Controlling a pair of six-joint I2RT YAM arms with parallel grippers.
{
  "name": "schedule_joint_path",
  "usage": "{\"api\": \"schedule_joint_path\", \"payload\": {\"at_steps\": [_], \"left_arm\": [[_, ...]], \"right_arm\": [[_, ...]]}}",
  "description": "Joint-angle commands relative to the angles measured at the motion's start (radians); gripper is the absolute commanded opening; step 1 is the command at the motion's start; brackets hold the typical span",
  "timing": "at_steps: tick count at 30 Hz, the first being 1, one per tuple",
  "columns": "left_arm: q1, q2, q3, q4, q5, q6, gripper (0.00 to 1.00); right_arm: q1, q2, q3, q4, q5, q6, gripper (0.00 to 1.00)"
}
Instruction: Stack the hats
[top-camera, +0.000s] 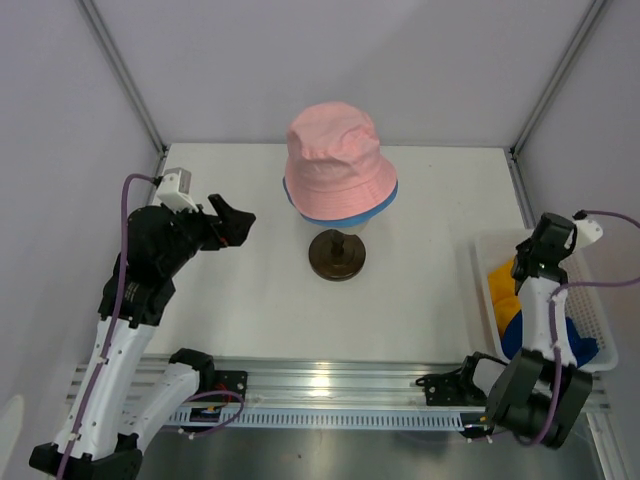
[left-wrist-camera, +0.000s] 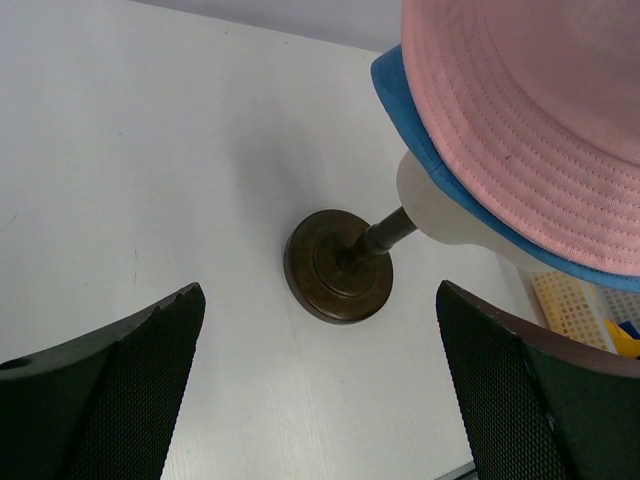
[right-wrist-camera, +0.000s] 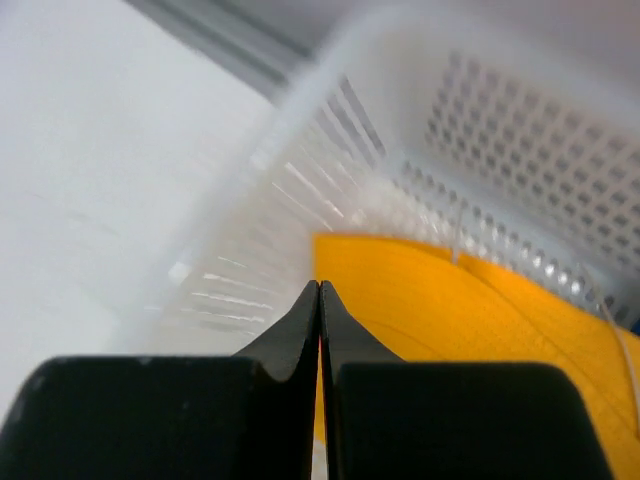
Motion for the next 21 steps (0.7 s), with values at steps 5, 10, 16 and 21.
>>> {"api": "schedule_joint_path", "payload": {"at_steps": [5, 10, 16, 21], "left_arm": [[0.028, 0.002, -0.012, 0.051, 0.051, 0.019, 1.0], [0.035, -0.009, -0.015, 0.055, 0.063, 0.016, 0.99], [0.038, -0.022, -0.018, 0.055, 0.055, 0.017, 1.0], [0.042, -0.009, -0.015, 0.05, 0.054, 0.022, 0.99]], "right_arm": [[-0.004, -0.294, 0.182, -0.055, -0.068, -0.014, 0.0], [-0.004, -0.253, 0.254, -0.115, -0.172, -0.097, 0.0], [-0.004, -0.119, 0.159, -0.123, -0.08, -0.01, 0.73], [-0.004, -0.017, 0.09, -0.045, -0.086, 0.006, 0.75]]}}
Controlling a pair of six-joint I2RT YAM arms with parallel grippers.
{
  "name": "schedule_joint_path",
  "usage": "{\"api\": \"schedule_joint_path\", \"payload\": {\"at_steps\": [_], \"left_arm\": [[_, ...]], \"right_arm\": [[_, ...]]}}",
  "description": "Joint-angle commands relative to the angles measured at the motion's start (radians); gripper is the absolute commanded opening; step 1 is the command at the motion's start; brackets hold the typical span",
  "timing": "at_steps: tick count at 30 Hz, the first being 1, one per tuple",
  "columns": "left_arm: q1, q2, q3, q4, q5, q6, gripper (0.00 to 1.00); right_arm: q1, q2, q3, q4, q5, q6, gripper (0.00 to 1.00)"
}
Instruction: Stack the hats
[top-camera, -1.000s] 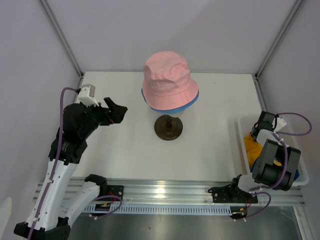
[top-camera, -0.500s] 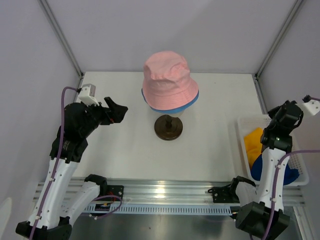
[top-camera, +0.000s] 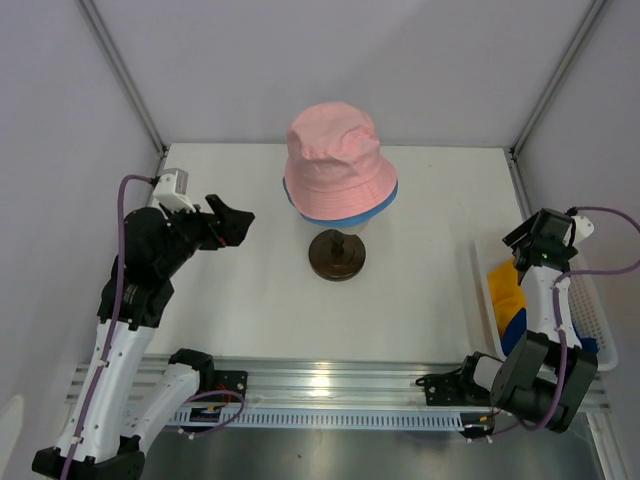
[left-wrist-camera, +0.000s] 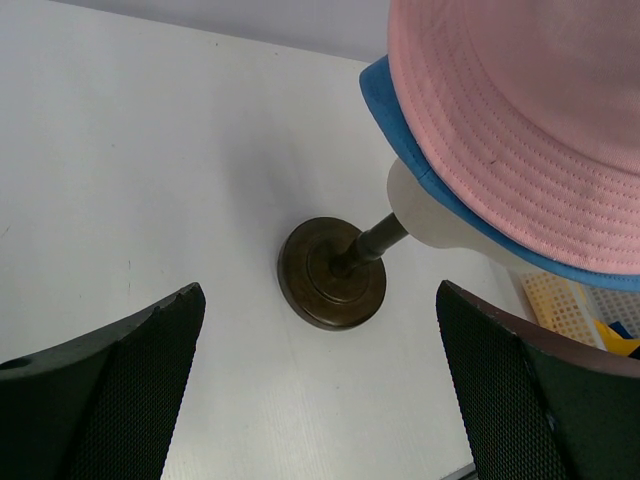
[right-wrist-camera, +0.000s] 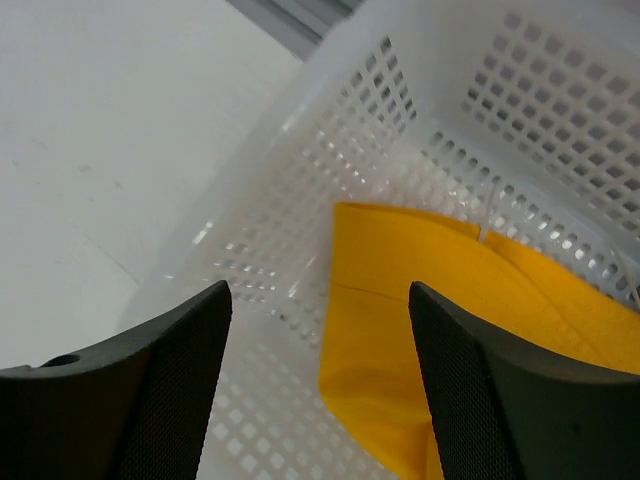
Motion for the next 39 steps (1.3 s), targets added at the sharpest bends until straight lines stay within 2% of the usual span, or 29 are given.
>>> {"api": "schedule_joint_path", "payload": {"at_steps": [1, 7, 12, 18, 21, 22, 24, 25, 26, 33, 39], "left_arm": [[0.017, 0.005, -0.002, 0.021, 0.012, 0.022, 1.0], [0.026, 0.025, -0.002, 0.019, 0.023, 0.022, 0.99], [0.032, 0.037, -0.003, 0.018, 0.023, 0.024, 1.0], [0.04, 0.049, -0.003, 0.019, 0.026, 0.022, 1.0], [0.041, 0.055, -0.005, 0.019, 0.026, 0.021, 0.99], [0.044, 0.059, -0.005, 0.019, 0.026, 0.019, 0.99], [0.047, 0.059, -0.005, 0.022, 0.03, 0.018, 1.0], [0.049, 0.059, -0.008, 0.022, 0.032, 0.018, 1.0], [0.051, 0.059, -0.006, 0.022, 0.032, 0.018, 0.99], [0.058, 0.056, -0.009, 0.029, 0.04, 0.011, 1.0], [0.06, 0.042, -0.011, 0.033, 0.044, 0.01, 1.0]], "right_arm": [[-0.004, 0.048, -0.016, 0.053, 0.006, 0.017, 0.75], [-0.005, 0.183, -0.06, 0.086, -0.029, 0.025, 0.77], [-0.005, 0.273, -0.106, 0.179, -0.06, 0.028, 0.81], [-0.005, 0.369, -0.079, 0.206, -0.057, 0.019, 0.81], [-0.005, 0.395, -0.067, 0.197, -0.039, -0.001, 0.65], [-0.005, 0.395, -0.067, 0.197, -0.011, -0.001, 0.44], [-0.007, 0.384, -0.074, 0.202, 0.015, 0.004, 0.25], [-0.007, 0.373, -0.086, 0.206, 0.029, 0.004, 0.08], [-0.007, 0.363, -0.091, 0.209, 0.03, 0.004, 0.0], [-0.007, 0.189, -0.054, 0.15, 0.014, -0.003, 0.0], [-0.007, -0.067, 0.028, 0.097, -0.041, 0.014, 0.0]]}}
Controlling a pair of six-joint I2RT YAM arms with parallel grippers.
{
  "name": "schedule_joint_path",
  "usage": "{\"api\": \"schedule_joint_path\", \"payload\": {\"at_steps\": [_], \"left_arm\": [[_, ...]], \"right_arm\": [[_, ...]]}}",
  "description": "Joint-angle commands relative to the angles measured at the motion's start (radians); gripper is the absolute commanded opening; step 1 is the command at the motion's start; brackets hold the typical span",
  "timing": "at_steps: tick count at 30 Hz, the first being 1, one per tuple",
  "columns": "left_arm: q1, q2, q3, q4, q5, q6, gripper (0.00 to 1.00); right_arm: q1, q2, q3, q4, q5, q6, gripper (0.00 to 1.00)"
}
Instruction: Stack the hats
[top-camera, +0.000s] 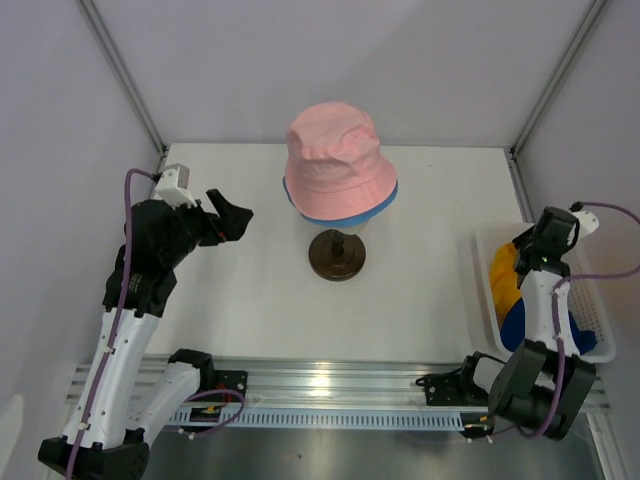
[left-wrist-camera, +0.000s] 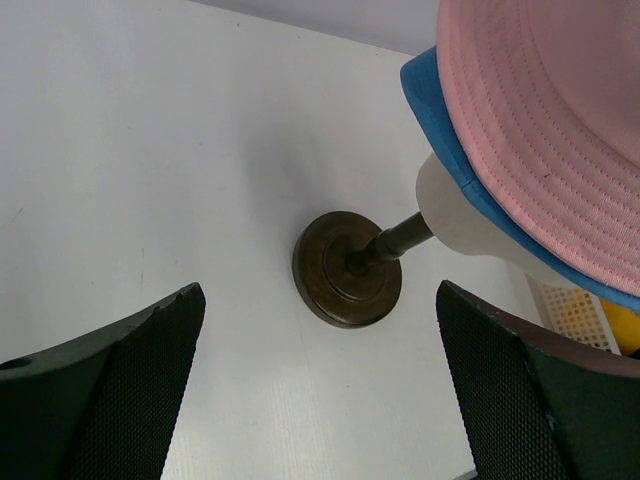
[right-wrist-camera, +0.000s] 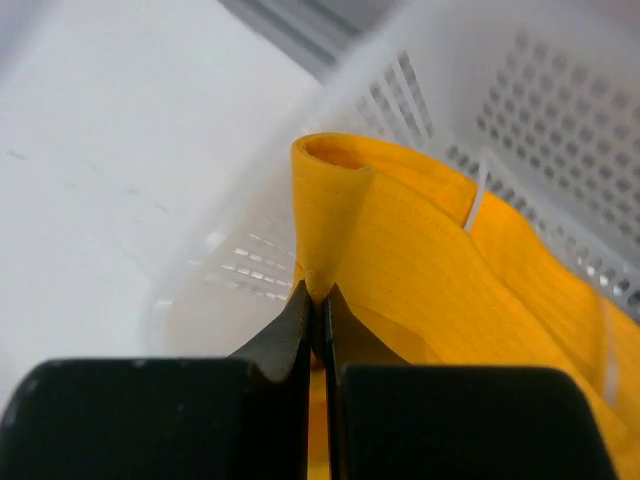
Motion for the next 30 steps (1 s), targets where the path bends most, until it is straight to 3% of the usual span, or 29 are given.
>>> {"api": "schedule_joint_path", "payload": {"at_steps": [1, 5, 14, 18, 21, 24, 30], "left_arm": [[0.014, -0.02, -0.011, 0.032, 0.029, 0.009, 0.99], [0.014, -0.027, -0.016, 0.037, 0.033, 0.007, 0.99], [0.014, -0.05, -0.013, 0.07, 0.114, 0.009, 1.0], [0.014, -0.035, 0.034, 0.08, 0.166, -0.002, 0.99], [0.014, -0.014, 0.094, 0.072, 0.268, -0.037, 0.99], [-0.007, -0.012, 0.165, 0.092, 0.39, -0.082, 1.0], [-0.181, -0.058, 0.234, 0.211, 0.335, -0.076, 0.99]], "right_arm": [[-0.005, -0.166, 0.09, -0.01, -0.027, 0.011, 0.0], [-0.005, -0.246, 0.164, -0.053, -0.102, -0.003, 0.0], [-0.003, -0.249, 0.369, -0.029, -0.55, -0.038, 0.0], [-0.003, -0.211, 0.483, 0.008, -0.677, 0.063, 0.0], [0.006, -0.191, 0.529, 0.129, -0.74, 0.175, 0.0], [0.068, -0.14, 0.64, 0.183, -0.805, 0.229, 0.0], [0.251, -0.03, 0.895, 0.143, -0.868, 0.186, 0.0]]}}
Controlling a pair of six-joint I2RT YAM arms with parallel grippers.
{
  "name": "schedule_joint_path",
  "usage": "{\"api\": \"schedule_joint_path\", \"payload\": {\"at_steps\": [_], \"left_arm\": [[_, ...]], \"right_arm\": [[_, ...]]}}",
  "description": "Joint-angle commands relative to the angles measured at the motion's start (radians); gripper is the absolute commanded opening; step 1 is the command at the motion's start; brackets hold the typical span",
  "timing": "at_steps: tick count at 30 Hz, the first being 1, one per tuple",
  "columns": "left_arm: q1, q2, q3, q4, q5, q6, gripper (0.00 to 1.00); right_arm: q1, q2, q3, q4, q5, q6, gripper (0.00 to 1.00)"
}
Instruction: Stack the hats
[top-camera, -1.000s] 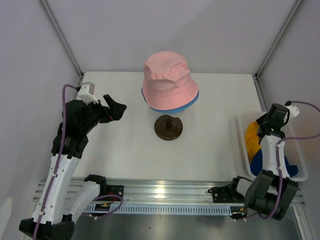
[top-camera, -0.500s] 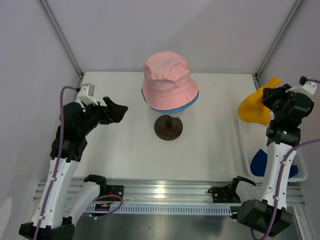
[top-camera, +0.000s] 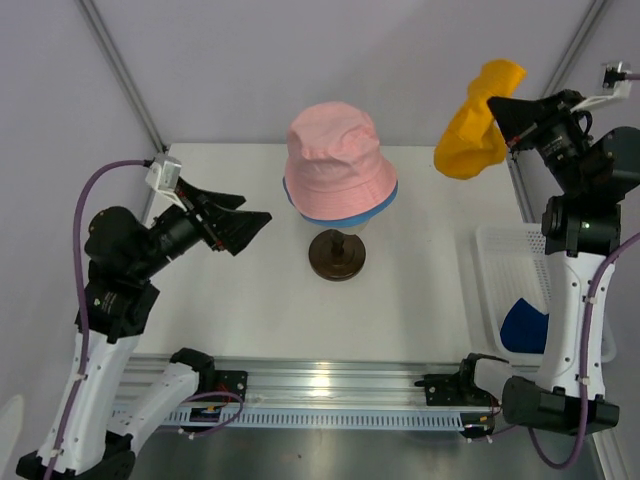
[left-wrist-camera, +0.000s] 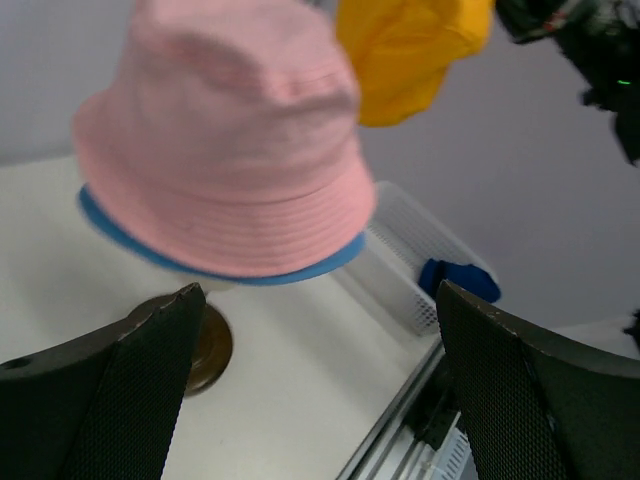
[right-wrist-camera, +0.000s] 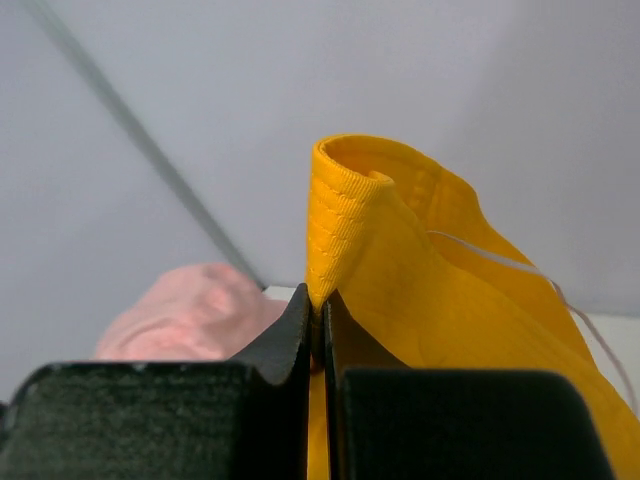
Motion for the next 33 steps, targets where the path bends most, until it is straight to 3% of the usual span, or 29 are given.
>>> {"api": "schedule_joint_path", "payload": {"at_steps": [1, 5, 9, 13, 19, 24, 29, 32, 33], "left_arm": [[-0.094, 0.006, 0.091, 0.145, 0.048, -0.002, 1.0], [-0.246, 0.142, 0.216, 0.178, 0.073, 0.069, 1.0], [-0.301, 0.284, 0.406, 0.149, 0.018, 0.11, 0.99], [-0.378, 0.387, 0.555, 0.156, -0.042, 0.192, 1.0], [-0.45, 0.566, 0.736, 0.156, -0.137, 0.248, 0.99], [-0.539, 0.654, 0.787, 0.155, -0.29, 0.446, 1.0], [-0.577, 0.675, 0.767, 0.154, -0.3, 0.558, 0.99], [-0.585, 0.669, 0.74, 0.176, -0.286, 0.586, 0.93], [-0.586, 0.666, 0.724, 0.182, -0.269, 0.597, 0.87]], "right_arm": [[0.076, 0.042, 0.159, 0.065, -0.105, 0.032, 0.0], [0.104, 0.133, 0.282, 0.16, -0.2, 0.194, 0.0], [0.136, 0.215, 0.401, 0.232, -0.281, 0.298, 0.0], [0.254, 0.257, 0.523, 0.246, -0.336, 0.331, 0.0], [0.388, 0.271, 0.544, 0.242, -0.315, 0.331, 0.0], [0.445, 0.314, 0.613, 0.233, -0.304, 0.358, 0.0], [0.469, 0.358, 0.664, 0.211, -0.298, 0.368, 0.0], [0.48, 0.367, 0.664, 0.216, -0.294, 0.374, 0.0], [0.483, 0.375, 0.664, 0.223, -0.291, 0.378, 0.0]]}}
